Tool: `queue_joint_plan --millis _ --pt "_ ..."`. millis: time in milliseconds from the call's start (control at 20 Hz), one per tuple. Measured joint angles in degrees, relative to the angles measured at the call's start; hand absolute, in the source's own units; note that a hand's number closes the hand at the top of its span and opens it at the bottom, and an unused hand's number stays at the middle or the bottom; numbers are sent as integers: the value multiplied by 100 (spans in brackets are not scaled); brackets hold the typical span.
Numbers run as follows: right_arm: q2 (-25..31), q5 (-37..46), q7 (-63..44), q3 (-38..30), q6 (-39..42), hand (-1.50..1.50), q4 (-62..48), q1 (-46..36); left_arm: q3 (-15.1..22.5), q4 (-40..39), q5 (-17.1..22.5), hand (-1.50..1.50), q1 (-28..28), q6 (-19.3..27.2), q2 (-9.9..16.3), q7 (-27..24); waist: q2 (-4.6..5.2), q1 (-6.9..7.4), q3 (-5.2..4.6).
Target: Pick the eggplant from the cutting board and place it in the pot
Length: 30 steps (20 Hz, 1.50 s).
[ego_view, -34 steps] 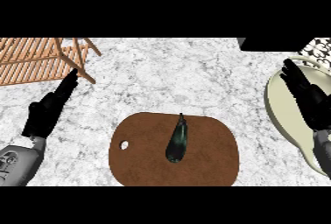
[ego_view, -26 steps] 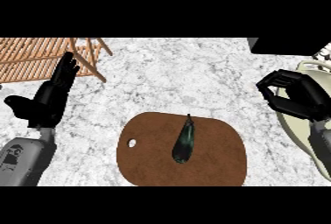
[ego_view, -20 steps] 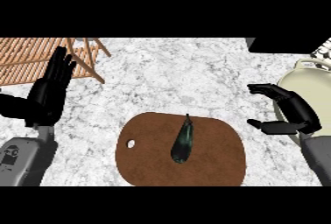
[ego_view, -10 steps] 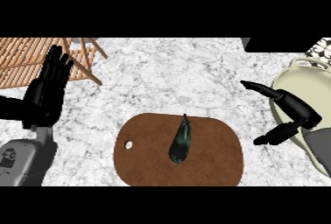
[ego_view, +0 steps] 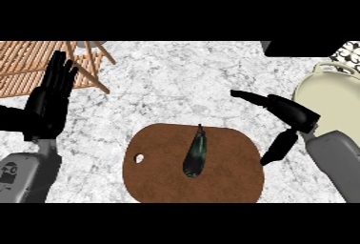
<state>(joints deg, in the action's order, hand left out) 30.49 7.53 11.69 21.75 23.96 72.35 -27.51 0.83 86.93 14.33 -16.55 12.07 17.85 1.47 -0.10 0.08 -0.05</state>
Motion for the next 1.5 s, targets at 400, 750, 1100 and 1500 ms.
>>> queue_joint_plan --millis 400,750,1100,1500 --pt "-580 370 -1120 94 374 -150 281 60 -148 158 -65 0 139 -144 -88 9 4 5 2" --pt "-1146 942 -1178 124 445 -150 260 260 -274 5 -206 0 40 -233 -247 -27 9 -2 5" --pt "-1600 1405 -1168 -50 434 -150 485 438 -363 97 -363 0 73 -323 -345 93 7 -4 4" --pt "-1997 2230 -1176 -54 181 -150 7 481 -581 116 -358 0 73 -568 -326 149 12 6 5"
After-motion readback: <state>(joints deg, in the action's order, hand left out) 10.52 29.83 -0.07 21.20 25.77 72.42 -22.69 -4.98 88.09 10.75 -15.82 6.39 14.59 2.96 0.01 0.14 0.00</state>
